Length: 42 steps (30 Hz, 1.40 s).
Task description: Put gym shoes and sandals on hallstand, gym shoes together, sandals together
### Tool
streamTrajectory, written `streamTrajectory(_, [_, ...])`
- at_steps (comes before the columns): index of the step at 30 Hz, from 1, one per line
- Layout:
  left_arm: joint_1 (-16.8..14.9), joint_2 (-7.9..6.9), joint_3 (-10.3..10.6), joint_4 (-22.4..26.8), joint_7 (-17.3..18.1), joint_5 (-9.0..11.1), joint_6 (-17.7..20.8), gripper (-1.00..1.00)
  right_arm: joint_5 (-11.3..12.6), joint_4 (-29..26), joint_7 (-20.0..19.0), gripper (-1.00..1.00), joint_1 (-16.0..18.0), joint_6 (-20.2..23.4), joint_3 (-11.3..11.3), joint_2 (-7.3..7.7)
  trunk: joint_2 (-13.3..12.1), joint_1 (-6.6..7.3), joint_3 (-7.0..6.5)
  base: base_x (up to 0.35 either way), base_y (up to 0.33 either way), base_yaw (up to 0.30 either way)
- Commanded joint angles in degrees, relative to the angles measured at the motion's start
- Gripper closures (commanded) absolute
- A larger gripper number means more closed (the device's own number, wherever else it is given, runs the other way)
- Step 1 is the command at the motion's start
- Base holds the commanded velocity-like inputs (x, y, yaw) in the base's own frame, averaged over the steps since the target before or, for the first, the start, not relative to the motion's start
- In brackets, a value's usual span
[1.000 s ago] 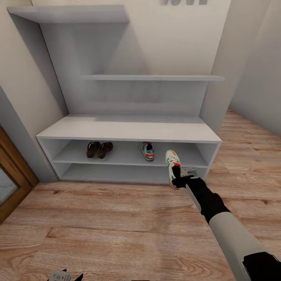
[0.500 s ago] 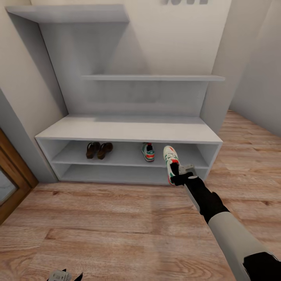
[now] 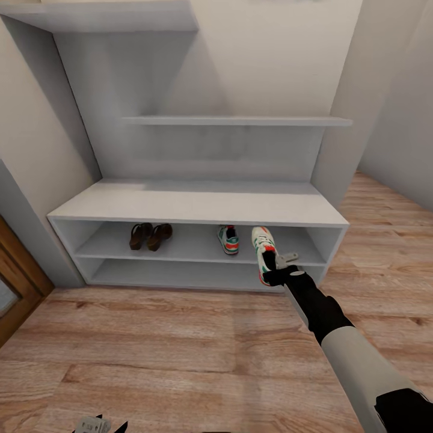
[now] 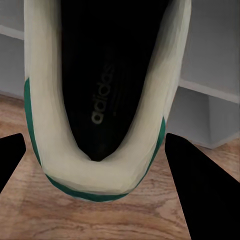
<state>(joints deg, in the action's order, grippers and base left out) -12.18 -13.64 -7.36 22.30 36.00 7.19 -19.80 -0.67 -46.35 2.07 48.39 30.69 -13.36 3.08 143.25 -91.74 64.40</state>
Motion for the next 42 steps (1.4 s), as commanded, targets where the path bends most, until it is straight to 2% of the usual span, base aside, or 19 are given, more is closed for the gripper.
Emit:
streamTrajectory(1, [-0.04,0.01,-0.2,-0.06,0.5,0.36,0.11,-1.0,-0.04,-0.08,0.16,1.0,0.03,0.33,-0.27,0.07,0.02,0.01,0.05,0.002,0.0,0.0])
streamTrajectory(8, [-0.04,0.02,-0.2,-0.06,0.49,0.36,0.11,-1.0,-0.02,1.12,0.19,1.0,0.03,0.06,-0.35,0.09,0.02,0.01,0.05,0.0,0.0,0.0])
streamTrajectory(13, [-0.05,0.02,-0.22,-0.06,0.47,0.36,0.13,-1.0,0.04,4.04,0.15,1.0,0.03,-2.97,-0.21,0.09,0.02,0.01,0.05,0.0,0.0,0.0])
streamTrajectory(18, [-0.04,0.02,-0.24,-0.06,0.47,0.36,0.18,-1.0,0.05,4.73,0.13,1.0,0.03,-4.1,-0.18,0.09,0.02,0.01,0.05,0.001,0.0,0.0])
streamTrajectory(30, [-0.04,0.02,-0.21,-0.06,0.47,0.36,0.2,-1.0,0.05,4.87,0.13,1.0,0.03,-4.36,-0.18,0.09,0.02,0.01,0.05,0.18,0.0,0.0])
streamTrajectory(42, [-0.04,0.02,-0.2,-0.06,0.47,0.36,0.19,-1.0,0.05,4.87,0.13,1.0,0.03,-4.34,-0.18,0.09,0.02,0.01,0.05,0.04,0.0,0.0])
